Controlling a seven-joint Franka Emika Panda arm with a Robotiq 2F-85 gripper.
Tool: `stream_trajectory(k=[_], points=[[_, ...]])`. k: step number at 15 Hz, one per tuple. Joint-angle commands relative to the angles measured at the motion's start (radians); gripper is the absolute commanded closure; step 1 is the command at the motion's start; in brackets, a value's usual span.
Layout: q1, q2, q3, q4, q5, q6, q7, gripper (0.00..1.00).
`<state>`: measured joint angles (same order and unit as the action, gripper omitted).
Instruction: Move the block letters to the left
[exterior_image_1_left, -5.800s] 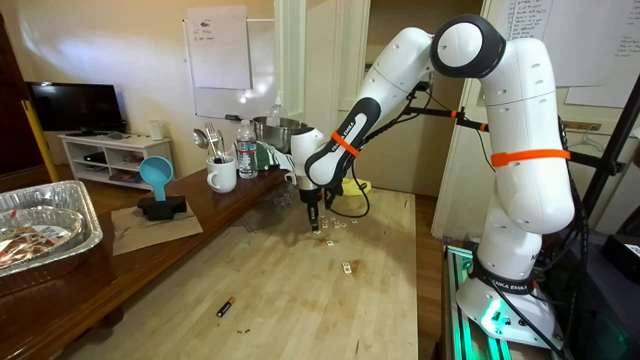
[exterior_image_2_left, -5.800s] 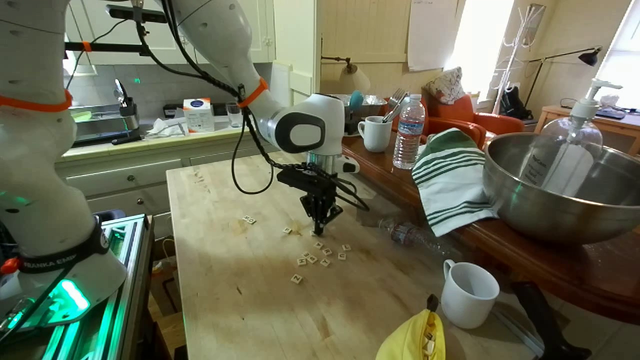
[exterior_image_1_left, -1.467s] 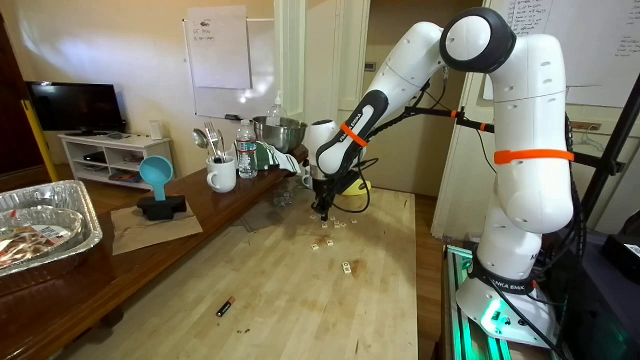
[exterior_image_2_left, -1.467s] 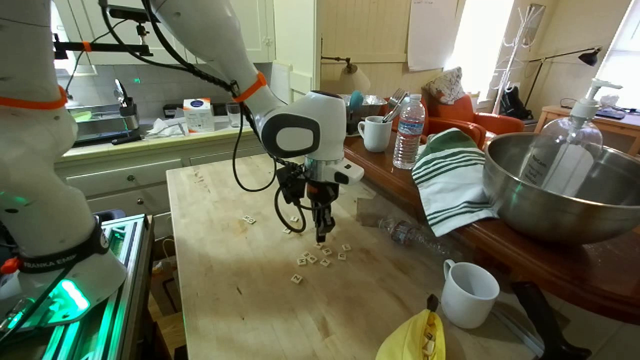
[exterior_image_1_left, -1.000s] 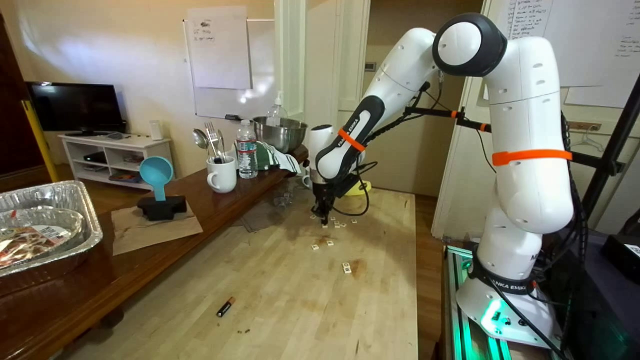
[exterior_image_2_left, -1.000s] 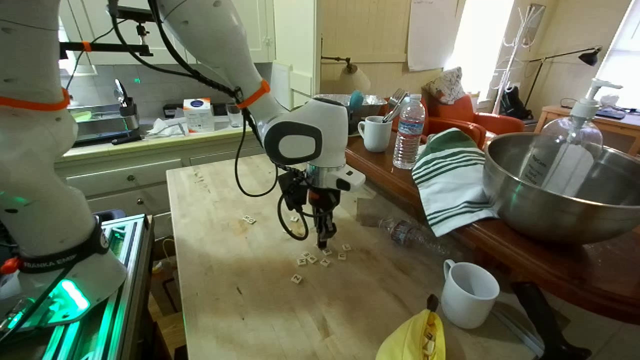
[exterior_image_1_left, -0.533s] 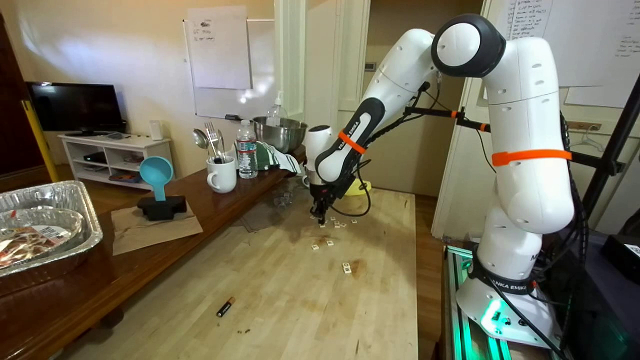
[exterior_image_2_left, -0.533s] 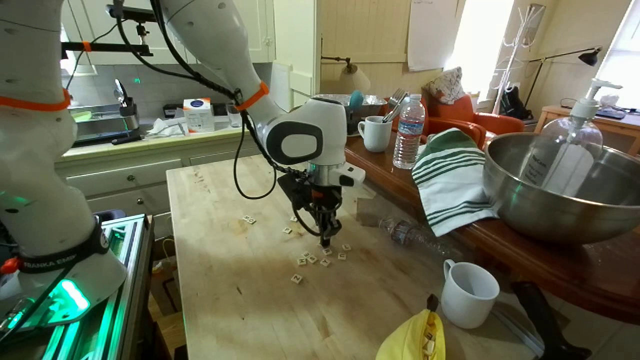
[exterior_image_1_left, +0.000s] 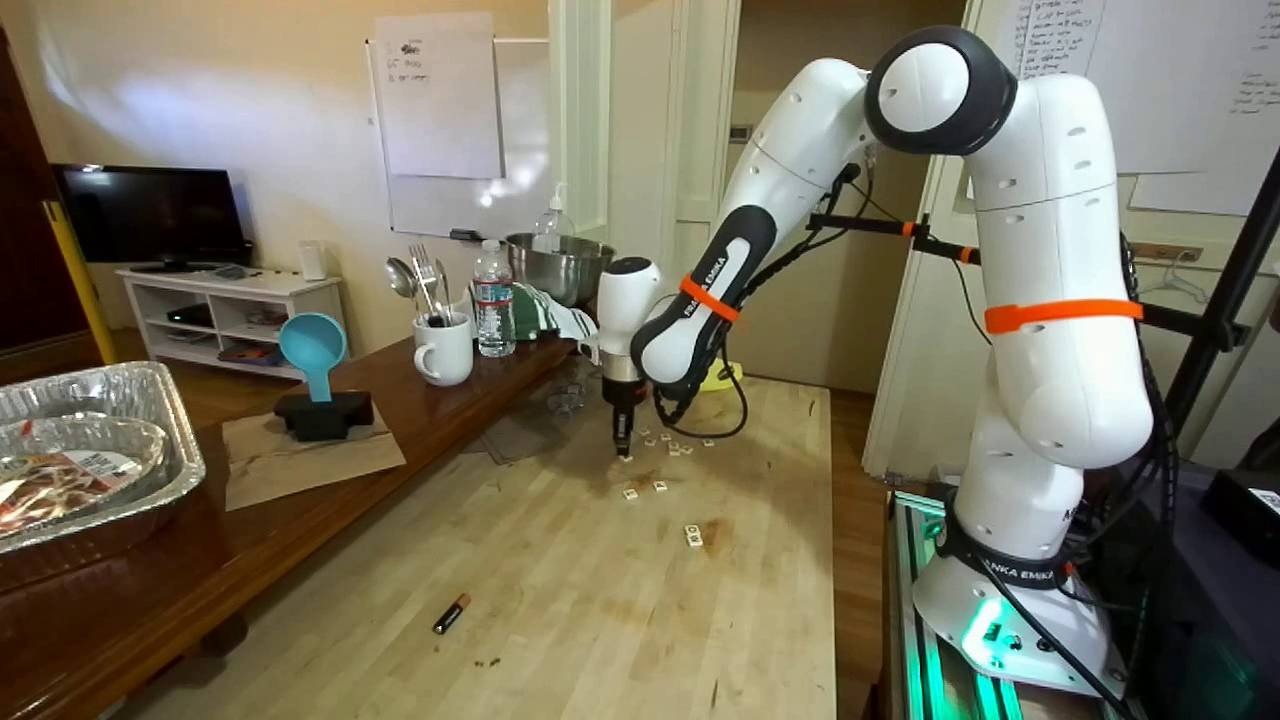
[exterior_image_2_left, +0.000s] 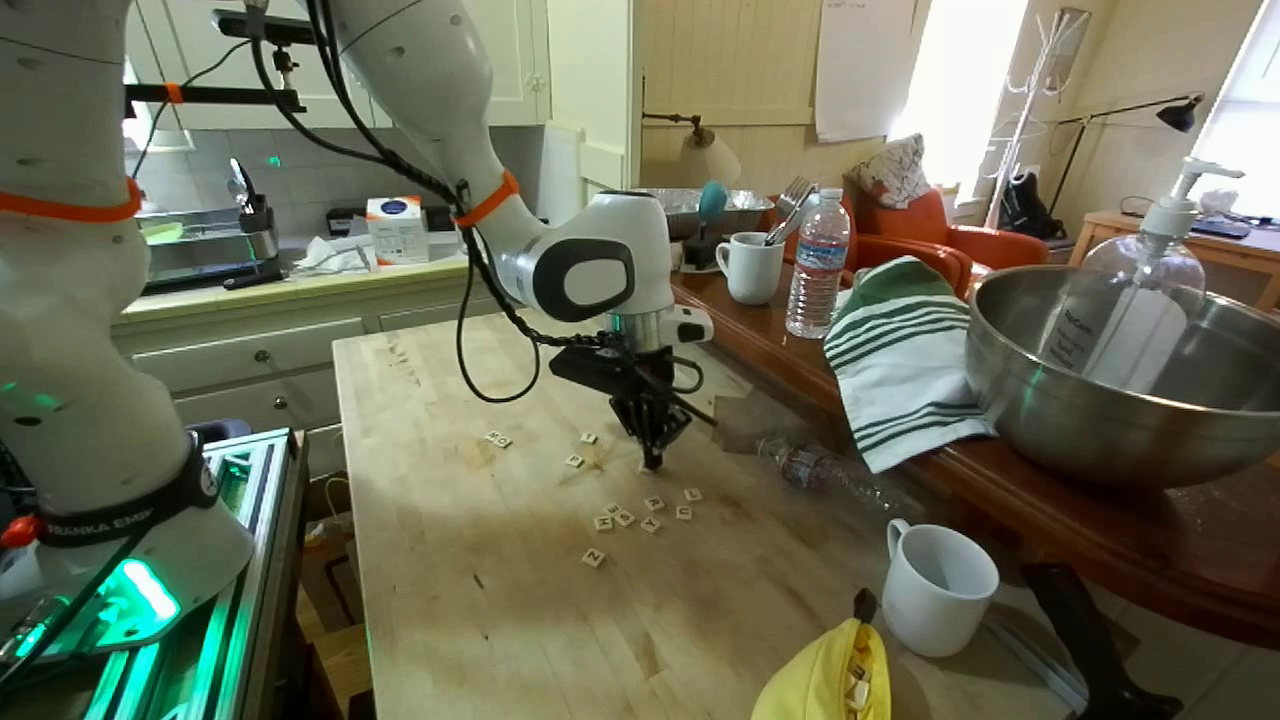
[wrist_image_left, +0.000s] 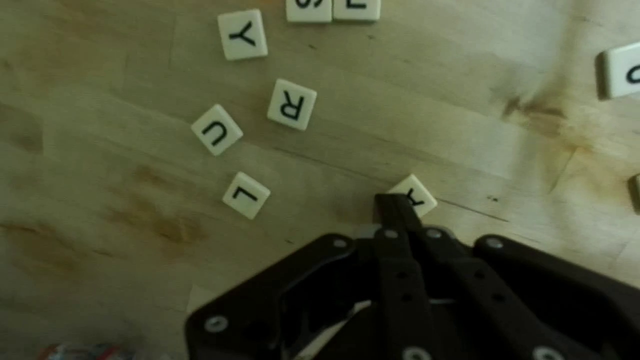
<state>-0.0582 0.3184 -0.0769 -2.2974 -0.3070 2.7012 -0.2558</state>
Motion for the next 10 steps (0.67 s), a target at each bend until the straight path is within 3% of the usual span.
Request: stream_trajectory(k=[1, 10], points=[[-0.012, 0.017, 0.038, -0.036, -0.03, 0.073, -0.139, 1.0], [-0.052, -0.003, 0.127, -0.1, -0.043, 0.142, -0.532, 1.0]])
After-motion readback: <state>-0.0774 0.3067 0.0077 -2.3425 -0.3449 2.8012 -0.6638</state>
